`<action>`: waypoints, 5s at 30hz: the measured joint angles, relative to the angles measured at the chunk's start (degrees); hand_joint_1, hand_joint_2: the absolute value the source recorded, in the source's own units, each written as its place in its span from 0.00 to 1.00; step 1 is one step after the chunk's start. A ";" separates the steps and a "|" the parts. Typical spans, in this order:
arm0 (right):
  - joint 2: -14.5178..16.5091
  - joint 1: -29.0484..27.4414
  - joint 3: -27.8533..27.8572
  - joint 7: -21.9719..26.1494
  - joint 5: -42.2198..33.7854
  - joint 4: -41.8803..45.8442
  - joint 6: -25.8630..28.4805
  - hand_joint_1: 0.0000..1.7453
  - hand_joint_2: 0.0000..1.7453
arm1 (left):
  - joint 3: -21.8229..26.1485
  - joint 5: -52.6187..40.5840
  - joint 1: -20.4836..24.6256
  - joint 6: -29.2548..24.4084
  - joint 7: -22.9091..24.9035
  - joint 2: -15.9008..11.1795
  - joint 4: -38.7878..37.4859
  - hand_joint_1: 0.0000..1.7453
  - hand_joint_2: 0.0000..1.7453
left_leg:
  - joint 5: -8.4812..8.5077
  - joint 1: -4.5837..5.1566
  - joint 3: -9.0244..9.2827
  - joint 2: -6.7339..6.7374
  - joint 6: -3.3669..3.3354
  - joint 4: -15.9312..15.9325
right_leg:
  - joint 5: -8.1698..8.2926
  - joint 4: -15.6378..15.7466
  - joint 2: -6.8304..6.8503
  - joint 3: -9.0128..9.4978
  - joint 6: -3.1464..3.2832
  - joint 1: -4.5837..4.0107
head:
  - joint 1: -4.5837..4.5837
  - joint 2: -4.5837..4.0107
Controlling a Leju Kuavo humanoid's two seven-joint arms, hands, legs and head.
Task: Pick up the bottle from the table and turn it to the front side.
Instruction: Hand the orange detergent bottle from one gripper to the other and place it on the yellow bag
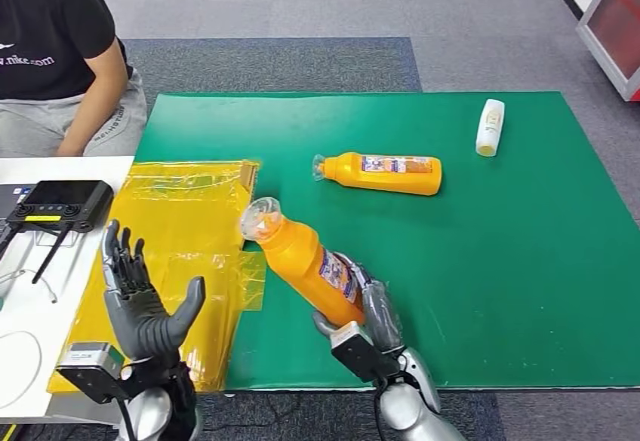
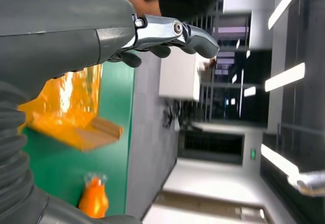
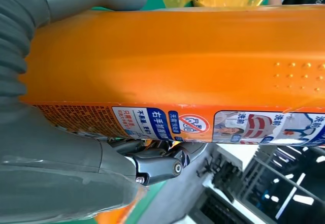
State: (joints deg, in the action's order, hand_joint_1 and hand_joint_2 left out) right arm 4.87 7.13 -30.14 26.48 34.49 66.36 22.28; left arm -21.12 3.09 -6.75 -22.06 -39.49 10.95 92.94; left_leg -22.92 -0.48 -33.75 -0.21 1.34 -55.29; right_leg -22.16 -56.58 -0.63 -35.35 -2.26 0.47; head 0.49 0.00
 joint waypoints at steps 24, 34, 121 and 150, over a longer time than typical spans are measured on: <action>1.27 4.81 -0.01 -0.20 7.34 -5.79 7.75 0.85 1.00 | -9.53 4.78 8.35 21.01 10.20 -1.52 -9.66 0.00 1.00 | 0.03 0.01 -0.15 0.00 -0.01 -0.01 | 0.01 -0.01 0.00 -0.14 0.00 0.01 | 0.00 0.00; 1.33 4.52 -2.49 0.93 6.06 -1.98 6.33 0.86 1.00 | -9.32 5.99 9.46 20.76 9.94 -0.90 -10.55 0.00 1.00 | 0.03 0.01 -0.24 0.00 0.00 -0.02 | 0.01 -0.01 0.00 -0.26 0.01 0.01 | -0.01 0.00; 3.79 -0.44 1.33 2.00 -0.99 -3.56 2.37 0.00 1.00 | -7.82 -43.28 24.55 21.37 20.16 -19.69 -26.49 0.31 1.00 | 0.21 -0.01 0.23 -0.03 0.16 0.05 | 0.14 -0.09 0.04 0.17 0.21 -0.02 | 0.00 0.00; 3.95 0.28 0.94 5.26 -1.42 -6.15 1.61 0.00 1.00 | -9.74 -42.22 24.15 13.15 18.08 -13.74 -30.73 0.00 1.00 | 0.29 0.01 -0.14 -0.02 0.12 0.03 | 0.22 -0.10 0.03 -0.25 0.20 -0.02 | -0.01 0.00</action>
State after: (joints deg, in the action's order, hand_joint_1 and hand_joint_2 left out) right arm 8.82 7.41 -29.20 31.74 33.07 60.20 23.89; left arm -30.86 -39.13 17.40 -8.91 -21.40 -2.79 62.21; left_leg -22.62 -0.47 -33.89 -0.23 1.46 -55.26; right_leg -21.94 -56.68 -0.59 -35.60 -2.06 0.45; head 0.48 0.00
